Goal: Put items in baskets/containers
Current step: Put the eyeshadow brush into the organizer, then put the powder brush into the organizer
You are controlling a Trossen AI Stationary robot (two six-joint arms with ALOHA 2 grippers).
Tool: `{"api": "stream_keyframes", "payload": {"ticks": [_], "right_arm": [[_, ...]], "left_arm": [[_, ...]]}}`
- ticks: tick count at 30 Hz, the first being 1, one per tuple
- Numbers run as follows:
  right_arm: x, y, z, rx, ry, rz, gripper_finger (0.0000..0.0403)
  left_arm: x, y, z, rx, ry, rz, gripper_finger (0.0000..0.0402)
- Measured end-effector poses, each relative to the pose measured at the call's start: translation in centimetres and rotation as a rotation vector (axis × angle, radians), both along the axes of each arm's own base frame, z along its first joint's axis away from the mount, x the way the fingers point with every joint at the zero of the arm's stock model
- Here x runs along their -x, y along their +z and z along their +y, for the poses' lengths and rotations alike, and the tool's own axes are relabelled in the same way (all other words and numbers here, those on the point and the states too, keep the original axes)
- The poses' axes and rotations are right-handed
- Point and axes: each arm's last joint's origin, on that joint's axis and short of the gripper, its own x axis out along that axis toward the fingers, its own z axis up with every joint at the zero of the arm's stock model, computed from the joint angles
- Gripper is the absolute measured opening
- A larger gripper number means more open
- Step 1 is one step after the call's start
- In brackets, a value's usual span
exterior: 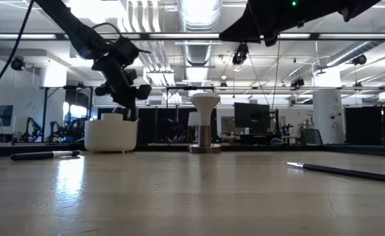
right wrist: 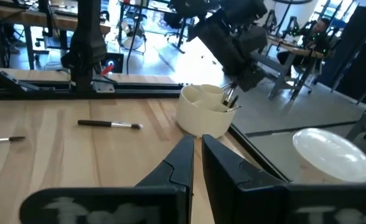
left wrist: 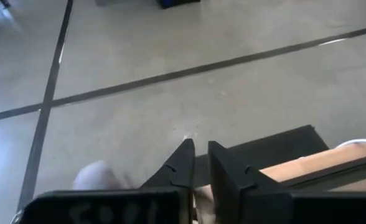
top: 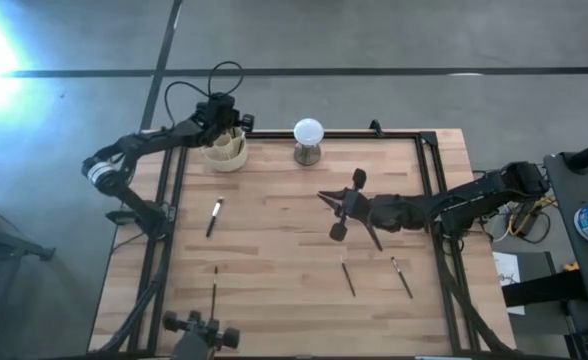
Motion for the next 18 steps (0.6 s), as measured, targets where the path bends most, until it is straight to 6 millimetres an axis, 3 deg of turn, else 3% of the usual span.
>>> {"api": "stream_keyframes", "payload": {"ticks": [9, 15, 18], "right_arm": [[0.1, -0.5, 0.1, -0.017, 0.000, 0.038, 0.0027], [0.1, -0.8, 0.1, -0.012, 0.000, 0.069, 0.0027], [0.2, -0.8, 0.1, -0.012, 0.001, 0.070, 0.0027]], "left_arm": [[1.4, 2.0, -2.0, 0.021, -0.016, 0.033, 0.0071], [2.5, 4.6, -6.2, 0.040, -0.144, 0.092, 0.0046], [2.4, 4.4, -9.2, 0.052, -0.239, 0.113, 0.0021]]}}
